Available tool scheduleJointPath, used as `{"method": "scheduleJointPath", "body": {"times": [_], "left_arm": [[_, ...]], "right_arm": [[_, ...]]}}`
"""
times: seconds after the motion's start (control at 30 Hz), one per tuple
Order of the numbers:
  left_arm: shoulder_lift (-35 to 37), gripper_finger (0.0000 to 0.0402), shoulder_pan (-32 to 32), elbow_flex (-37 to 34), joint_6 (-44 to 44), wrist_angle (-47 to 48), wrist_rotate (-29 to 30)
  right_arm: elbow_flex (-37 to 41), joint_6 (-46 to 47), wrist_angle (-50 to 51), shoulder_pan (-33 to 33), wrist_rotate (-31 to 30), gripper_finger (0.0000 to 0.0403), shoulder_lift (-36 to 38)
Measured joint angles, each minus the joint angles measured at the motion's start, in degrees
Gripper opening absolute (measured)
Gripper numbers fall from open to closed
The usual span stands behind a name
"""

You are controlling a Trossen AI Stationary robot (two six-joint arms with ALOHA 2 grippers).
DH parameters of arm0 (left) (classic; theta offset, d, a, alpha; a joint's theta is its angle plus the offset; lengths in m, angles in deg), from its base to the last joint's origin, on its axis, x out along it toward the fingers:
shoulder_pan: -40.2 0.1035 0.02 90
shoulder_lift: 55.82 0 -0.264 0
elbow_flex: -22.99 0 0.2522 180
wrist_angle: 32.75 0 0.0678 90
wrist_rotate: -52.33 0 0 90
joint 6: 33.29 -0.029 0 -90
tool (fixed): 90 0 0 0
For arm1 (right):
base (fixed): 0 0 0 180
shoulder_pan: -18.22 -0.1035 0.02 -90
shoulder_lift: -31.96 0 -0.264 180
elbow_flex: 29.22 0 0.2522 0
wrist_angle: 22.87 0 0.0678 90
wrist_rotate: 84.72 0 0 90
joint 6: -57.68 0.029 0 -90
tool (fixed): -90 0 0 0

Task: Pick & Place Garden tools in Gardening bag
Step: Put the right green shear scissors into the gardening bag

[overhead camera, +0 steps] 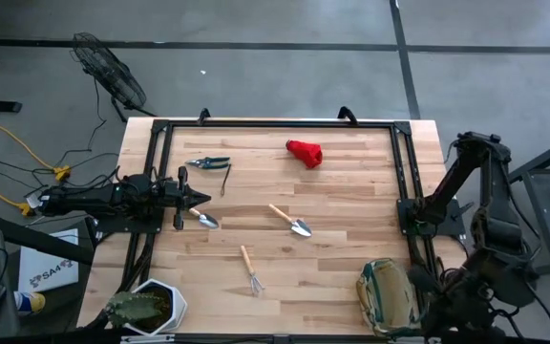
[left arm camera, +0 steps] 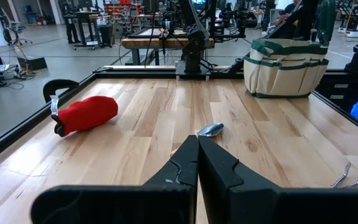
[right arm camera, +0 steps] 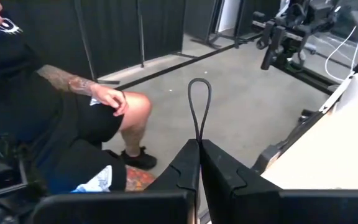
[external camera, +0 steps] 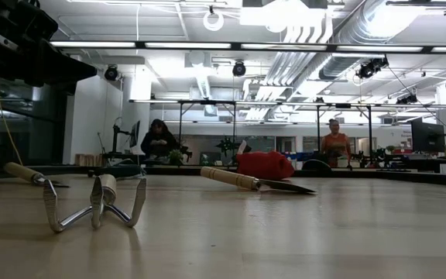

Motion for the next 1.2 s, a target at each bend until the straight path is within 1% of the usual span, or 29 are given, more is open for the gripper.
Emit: {"method": "scheduleJointPath", "body": {"times": [0.27,0.57,0.87,0.97,1.13,1.2], "left_arm": [[0.0,0.0001,0.0,0.0,0.0,0.0,0.0],[0.0,0.0001,0.0,0.0,0.0,0.0,0.0],[0.0,0.0001,0.0,0.0,0.0,0.0,0.0],[0.0,0.0001,0.0,0.0,0.0,0.0,0.0],[0.0,0.0001,0.0,0.0,0.0,0.0,0.0],[0.0,0.0001,0.0,0.0,0.0,0.0,0.0]], "right_arm": [[0.0,1.3,0.0,-3.0,-3.2,0.0003,-1.2],[0.0,1.2,2.5,-3.0,-5.5,0.0003,-4.8],[0.0,-0.4,7.4,-3.0,-6.3,0.0003,-4.7],[0.0,-0.7,7.4,-3.0,-5.1,0.0003,-4.7],[0.0,0.2,8.6,-2.9,0.6,0.0003,-4.7],[0.0,0.4,9.5,-2.5,0.9,0.0003,-4.7]]}}
